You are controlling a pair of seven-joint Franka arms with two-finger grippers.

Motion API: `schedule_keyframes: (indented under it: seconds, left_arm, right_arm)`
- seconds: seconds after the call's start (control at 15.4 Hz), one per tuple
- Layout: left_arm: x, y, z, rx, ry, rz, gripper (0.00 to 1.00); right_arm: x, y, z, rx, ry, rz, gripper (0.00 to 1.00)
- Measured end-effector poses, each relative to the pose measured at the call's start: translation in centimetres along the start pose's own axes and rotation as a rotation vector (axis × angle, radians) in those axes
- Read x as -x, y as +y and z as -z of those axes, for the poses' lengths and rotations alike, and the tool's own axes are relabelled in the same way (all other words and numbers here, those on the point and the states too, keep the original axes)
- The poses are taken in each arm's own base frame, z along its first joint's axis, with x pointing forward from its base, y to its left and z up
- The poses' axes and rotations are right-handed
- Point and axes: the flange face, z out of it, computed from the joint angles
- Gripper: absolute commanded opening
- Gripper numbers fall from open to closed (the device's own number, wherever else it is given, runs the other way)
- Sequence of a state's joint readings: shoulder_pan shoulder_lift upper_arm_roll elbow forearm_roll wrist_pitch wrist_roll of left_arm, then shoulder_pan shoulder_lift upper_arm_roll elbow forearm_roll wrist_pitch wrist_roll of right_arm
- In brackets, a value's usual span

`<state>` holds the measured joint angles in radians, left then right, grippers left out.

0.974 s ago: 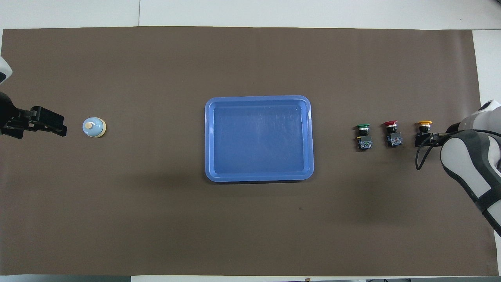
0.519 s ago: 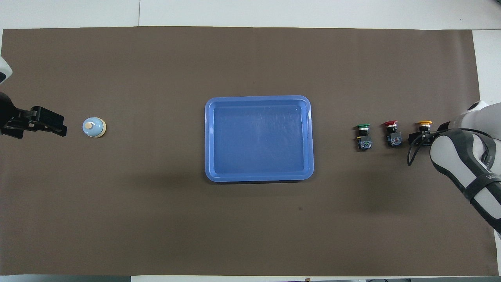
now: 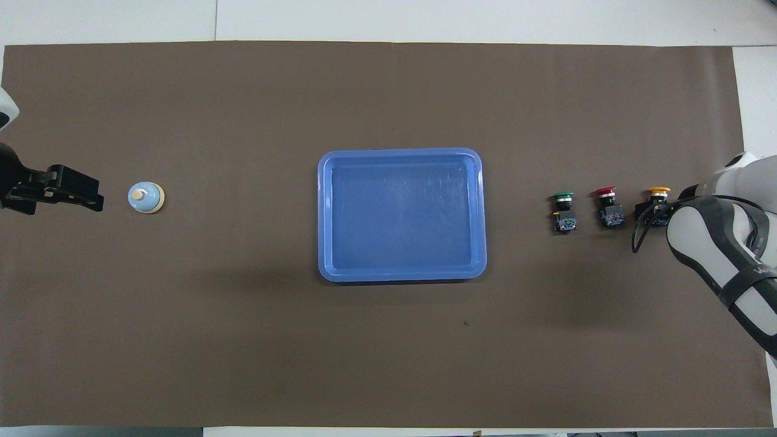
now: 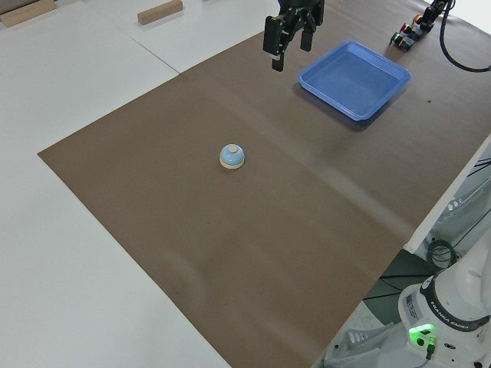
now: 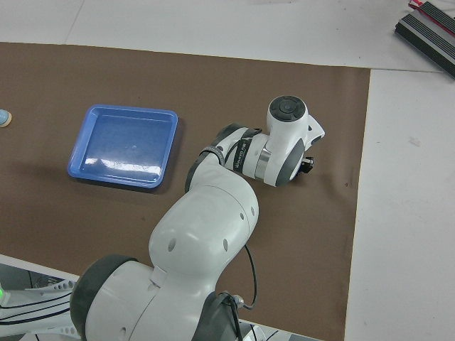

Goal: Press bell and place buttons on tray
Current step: 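Reach the right gripper to the yellow button and grasp it, then carry the yellow button into the blue tray and release it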

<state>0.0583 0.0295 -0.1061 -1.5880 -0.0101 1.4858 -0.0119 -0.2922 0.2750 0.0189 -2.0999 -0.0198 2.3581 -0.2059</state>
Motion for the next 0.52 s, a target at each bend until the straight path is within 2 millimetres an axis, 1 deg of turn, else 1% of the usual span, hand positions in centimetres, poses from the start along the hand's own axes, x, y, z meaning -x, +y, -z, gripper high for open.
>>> schedule_keyframes:
  seconds: [0.13, 0.19, 0.26, 0.32, 0.39, 0.45, 0.52]
  left_arm:
    - [0.0, 0.0, 0.0, 0.000, 0.000, 0.000, 1.00]
    - [0.0, 0.0, 0.0, 0.000, 0.000, 0.000, 1.00]
    - [0.0, 0.0, 0.0, 0.000, 0.000, 0.000, 1.00]
    - [0.0, 0.0, 0.0, 0.000, 0.000, 0.000, 1.00]
    - [0.0, 0.0, 0.0, 0.000, 0.000, 0.000, 1.00]
    - [0.0, 0.0, 0.0, 0.000, 0.000, 0.000, 1.00]
    - [0.0, 0.0, 0.0, 0.000, 0.000, 0.000, 1.00]
  right_arm:
    - [-0.6, -0.4, 0.8, -0.001, 0.000, 0.009, 0.00]
    - [-1.0, -0.9, 1.7, -0.005, -0.011, 0.019, 0.00]
    - [-1.7, -1.7, 3.2, -0.009, -0.023, 0.034, 0.00]
    - [-2.3, -3.2, 4.9, -0.013, -0.034, 0.047, 0.00]
    - [-3.0, -5.6, 6.7, -0.013, -0.039, 0.041, 0.00]
    - [-3.5, -8.8, 8.3, -0.011, -0.039, 0.024, 0.00]
    - [-3.8, -12.7, 9.7, -0.006, -0.036, 0.000, 0.00]
